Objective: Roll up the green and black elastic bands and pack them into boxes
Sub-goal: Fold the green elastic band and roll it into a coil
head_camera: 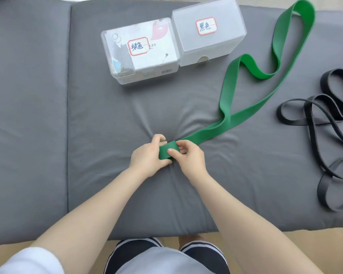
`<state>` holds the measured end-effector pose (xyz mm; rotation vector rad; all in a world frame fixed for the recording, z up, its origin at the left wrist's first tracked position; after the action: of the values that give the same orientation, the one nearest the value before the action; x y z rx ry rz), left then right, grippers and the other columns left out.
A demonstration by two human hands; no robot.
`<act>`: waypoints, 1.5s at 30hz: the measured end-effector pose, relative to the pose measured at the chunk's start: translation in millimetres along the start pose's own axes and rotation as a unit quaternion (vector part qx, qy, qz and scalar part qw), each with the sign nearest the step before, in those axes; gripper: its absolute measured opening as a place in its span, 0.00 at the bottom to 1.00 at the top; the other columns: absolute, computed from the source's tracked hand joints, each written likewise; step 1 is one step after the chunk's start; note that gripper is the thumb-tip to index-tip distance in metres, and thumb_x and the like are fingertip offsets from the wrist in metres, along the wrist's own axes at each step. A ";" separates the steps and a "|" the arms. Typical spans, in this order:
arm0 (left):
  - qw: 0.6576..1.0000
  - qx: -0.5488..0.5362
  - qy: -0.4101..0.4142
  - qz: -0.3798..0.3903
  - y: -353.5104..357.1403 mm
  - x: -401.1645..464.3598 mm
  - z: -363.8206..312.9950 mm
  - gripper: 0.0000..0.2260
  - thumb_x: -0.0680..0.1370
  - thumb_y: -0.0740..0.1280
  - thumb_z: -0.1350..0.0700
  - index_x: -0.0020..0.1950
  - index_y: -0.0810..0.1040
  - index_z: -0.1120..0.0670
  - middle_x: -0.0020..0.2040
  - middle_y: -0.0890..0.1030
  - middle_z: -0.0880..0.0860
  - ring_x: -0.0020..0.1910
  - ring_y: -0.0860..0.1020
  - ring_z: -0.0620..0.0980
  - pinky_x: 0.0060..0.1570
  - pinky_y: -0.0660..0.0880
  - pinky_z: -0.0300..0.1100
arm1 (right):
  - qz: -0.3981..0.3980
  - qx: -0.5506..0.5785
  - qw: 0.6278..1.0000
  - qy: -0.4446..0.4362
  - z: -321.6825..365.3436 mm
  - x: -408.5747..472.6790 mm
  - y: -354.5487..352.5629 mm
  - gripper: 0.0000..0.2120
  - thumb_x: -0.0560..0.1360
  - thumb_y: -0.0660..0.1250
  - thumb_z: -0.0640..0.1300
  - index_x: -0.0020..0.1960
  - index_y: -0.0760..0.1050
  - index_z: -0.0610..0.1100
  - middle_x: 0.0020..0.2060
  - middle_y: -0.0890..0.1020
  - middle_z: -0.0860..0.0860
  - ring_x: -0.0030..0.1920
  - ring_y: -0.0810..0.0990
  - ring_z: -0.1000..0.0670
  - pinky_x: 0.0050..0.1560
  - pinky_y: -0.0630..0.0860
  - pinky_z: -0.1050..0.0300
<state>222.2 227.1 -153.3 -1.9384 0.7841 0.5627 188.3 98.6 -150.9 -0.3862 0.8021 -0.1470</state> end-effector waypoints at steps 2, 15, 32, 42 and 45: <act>0.996 -0.077 0.036 0.025 2.2 -2.8 5.9 0.25 0.70 0.72 0.53 0.63 0.66 0.50 0.65 0.74 0.42 0.61 0.74 0.47 0.55 0.72 0.45 | 0.012 0.040 0.999 0.029 -5.1 0.8 -6.2 0.16 0.72 0.71 0.44 0.59 0.77 0.43 0.49 0.80 0.50 0.49 0.77 0.53 0.54 0.71 0.62; 0.979 -0.179 0.086 -0.057 9.8 -7.4 -11.8 0.27 0.69 0.75 0.55 0.66 0.73 0.47 0.70 0.70 0.46 0.69 0.67 0.42 0.64 0.61 0.31 | -0.119 0.018 0.993 0.004 -15.9 -17.2 -32.1 0.10 0.76 0.65 0.45 0.54 0.80 0.43 0.52 0.82 0.49 0.50 0.77 0.55 0.48 0.68 0.68; 0.990 -0.099 0.087 -0.053 9.4 0.2 -70.4 0.24 0.72 0.71 0.53 0.65 0.68 0.52 0.61 0.76 0.49 0.59 0.73 0.50 0.54 0.69 0.41 | -0.051 0.182 0.976 0.105 -30.8 14.6 -64.8 0.12 0.74 0.68 0.48 0.52 0.78 0.40 0.48 0.83 0.46 0.46 0.82 0.50 0.45 0.77 0.58; 0.994 -0.012 0.027 -0.107 7.9 21.8 -124.7 0.19 0.77 0.65 0.49 0.67 0.69 0.48 0.63 0.76 0.46 0.61 0.73 0.50 0.49 0.70 0.43 | -0.165 0.069 0.984 0.017 -14.4 42.2 -157.3 0.09 0.76 0.64 0.44 0.55 0.75 0.43 0.46 0.78 0.55 0.47 0.76 0.57 0.52 0.71 0.63; 0.993 -0.041 -0.011 -0.113 13.3 22.1 -126.7 0.18 0.75 0.67 0.50 0.65 0.70 0.49 0.61 0.77 0.47 0.59 0.74 0.51 0.49 0.71 0.43 | -0.130 0.056 0.990 0.008 -14.2 68.4 -172.6 0.12 0.78 0.60 0.41 0.59 0.76 0.44 0.52 0.79 0.52 0.55 0.77 0.51 0.62 0.72 0.54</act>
<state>235.9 103.4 -118.3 -2.0595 0.5243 0.4841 228.1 -82.8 -138.3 -0.3833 0.7529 -0.4379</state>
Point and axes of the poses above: each hand's wrist, its own x-axis towards the middle knuckle, its own y-axis out of the palm, z = x × y, the point moved 8 cm from there along x, towards the middle knuckle
